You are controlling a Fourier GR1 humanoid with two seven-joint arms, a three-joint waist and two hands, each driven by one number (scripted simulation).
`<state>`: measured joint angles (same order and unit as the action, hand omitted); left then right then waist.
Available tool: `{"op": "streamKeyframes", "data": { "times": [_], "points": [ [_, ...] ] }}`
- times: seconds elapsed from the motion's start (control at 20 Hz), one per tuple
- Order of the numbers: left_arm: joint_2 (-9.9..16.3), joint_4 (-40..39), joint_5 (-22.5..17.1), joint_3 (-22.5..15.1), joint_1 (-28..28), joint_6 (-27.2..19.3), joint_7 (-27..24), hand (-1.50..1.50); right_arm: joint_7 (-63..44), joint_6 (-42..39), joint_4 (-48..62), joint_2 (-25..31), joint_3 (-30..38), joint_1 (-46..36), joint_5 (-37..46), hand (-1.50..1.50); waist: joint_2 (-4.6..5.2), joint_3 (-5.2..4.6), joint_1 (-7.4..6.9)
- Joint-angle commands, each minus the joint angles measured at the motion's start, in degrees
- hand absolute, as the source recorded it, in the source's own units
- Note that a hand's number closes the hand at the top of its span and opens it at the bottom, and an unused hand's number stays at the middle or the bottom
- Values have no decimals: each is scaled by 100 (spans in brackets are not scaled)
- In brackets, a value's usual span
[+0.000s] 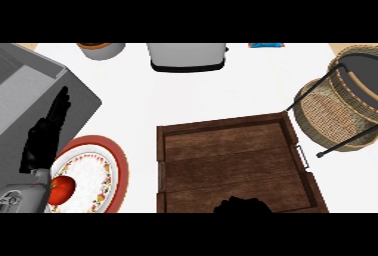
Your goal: Pick the bell pepper from the tray and place it in the tiered basket
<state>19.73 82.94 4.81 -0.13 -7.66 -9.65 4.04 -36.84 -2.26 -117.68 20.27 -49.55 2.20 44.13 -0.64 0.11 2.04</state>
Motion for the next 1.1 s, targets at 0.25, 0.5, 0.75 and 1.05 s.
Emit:
{"op": "streamKeyframes", "data": {
  "times": [0.25, 0.5, 0.75, 1.05],
  "points": [
    [45, -143, -91, 179, -24, 75, -69, 0, 1066, 806, -2900, 1532, 1624, 986, -613, 150, 42, 0, 53],
    [140, 174, -28, 109, 132, 200, 12, 0, 912, 730, -3191, 1698, 2693, 857, -937, 150, 38, -11, -62],
    [-45, -161, -47, 124, -22, 186, -167, 0, 1284, 254, -2873, 2218, 4029, 728, -1754, 150, 56, -12, -39],
    [-138, 262, 111, -60, 126, 81, -18, 0, 1292, -369, -2037, 1939, 4755, -285, -3070, 150, 56, -13, -164]
  ]
}}
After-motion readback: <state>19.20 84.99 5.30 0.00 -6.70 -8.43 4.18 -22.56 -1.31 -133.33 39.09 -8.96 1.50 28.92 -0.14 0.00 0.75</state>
